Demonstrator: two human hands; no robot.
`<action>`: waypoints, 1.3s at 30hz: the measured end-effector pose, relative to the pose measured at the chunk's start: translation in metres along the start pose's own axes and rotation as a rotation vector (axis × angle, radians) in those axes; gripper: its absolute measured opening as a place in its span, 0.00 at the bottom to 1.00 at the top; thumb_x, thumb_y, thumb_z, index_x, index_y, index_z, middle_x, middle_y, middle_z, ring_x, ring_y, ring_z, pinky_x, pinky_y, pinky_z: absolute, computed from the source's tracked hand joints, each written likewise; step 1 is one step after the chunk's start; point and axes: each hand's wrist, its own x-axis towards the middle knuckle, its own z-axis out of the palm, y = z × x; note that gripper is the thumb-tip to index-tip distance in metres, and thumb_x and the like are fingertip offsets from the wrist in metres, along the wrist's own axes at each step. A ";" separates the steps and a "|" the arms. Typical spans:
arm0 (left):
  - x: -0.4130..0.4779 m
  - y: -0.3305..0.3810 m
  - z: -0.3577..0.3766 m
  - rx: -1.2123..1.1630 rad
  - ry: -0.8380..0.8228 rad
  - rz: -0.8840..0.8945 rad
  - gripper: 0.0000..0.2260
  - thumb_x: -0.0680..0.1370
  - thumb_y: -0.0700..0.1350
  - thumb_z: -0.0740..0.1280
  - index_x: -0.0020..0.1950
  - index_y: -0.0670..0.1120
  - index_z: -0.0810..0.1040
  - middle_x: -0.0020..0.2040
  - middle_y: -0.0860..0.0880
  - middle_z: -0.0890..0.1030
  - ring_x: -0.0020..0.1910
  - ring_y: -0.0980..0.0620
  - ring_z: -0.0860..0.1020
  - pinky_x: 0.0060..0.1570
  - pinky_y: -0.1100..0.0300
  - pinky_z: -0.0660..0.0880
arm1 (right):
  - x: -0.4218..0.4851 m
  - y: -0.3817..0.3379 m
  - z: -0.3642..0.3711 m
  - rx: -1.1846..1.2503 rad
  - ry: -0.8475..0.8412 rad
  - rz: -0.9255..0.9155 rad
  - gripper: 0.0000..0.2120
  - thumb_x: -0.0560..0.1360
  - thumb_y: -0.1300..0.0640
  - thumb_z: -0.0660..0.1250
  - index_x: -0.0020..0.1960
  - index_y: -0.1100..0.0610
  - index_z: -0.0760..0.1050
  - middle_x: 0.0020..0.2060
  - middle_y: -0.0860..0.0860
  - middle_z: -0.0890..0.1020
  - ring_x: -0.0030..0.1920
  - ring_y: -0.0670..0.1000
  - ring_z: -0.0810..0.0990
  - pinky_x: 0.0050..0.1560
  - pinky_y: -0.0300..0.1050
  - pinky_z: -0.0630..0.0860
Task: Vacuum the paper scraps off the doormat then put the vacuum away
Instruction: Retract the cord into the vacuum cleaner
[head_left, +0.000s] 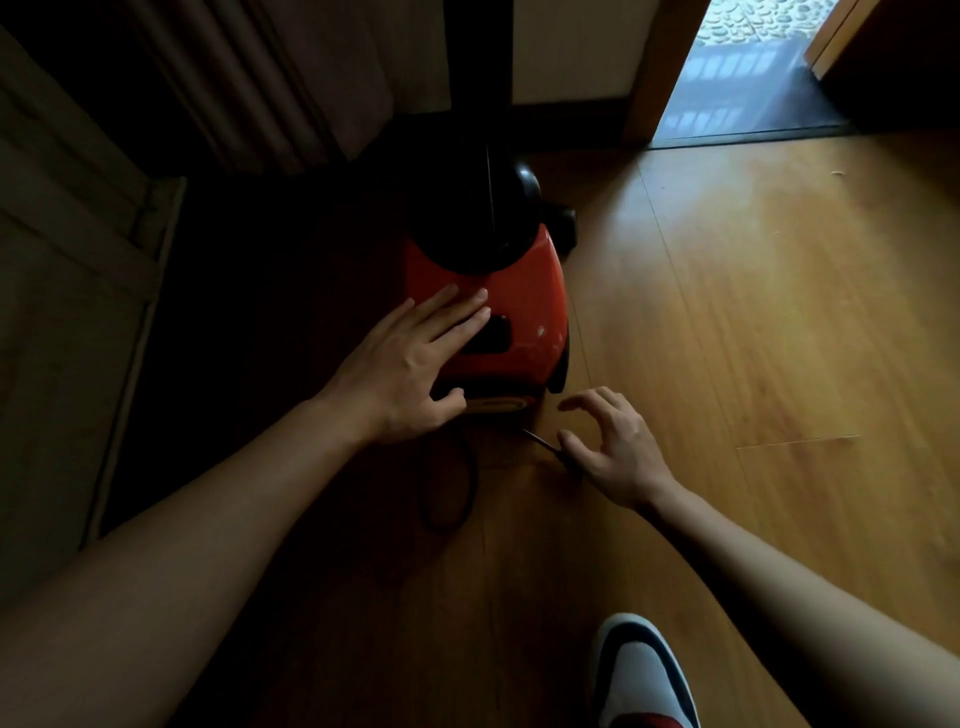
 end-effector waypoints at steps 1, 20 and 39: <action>0.000 0.000 -0.001 -0.005 -0.008 0.004 0.38 0.76 0.55 0.65 0.81 0.53 0.49 0.81 0.57 0.45 0.79 0.56 0.42 0.78 0.50 0.45 | -0.003 0.002 0.003 -0.017 -0.016 0.001 0.17 0.77 0.49 0.69 0.64 0.51 0.75 0.60 0.48 0.76 0.60 0.47 0.73 0.58 0.43 0.71; -0.052 0.014 0.018 0.125 0.071 0.033 0.36 0.74 0.56 0.67 0.78 0.45 0.61 0.80 0.48 0.56 0.79 0.51 0.56 0.76 0.49 0.59 | -0.014 0.020 0.010 -0.528 -0.173 0.055 0.20 0.82 0.55 0.61 0.73 0.55 0.67 0.68 0.54 0.71 0.66 0.53 0.71 0.63 0.48 0.72; 0.047 0.110 0.033 -0.357 -0.001 0.055 0.15 0.81 0.53 0.64 0.65 0.51 0.77 0.55 0.52 0.83 0.53 0.58 0.80 0.53 0.57 0.79 | -0.059 0.031 -0.134 0.696 0.364 -0.033 0.07 0.72 0.60 0.72 0.50 0.55 0.80 0.41 0.48 0.84 0.42 0.49 0.81 0.45 0.40 0.81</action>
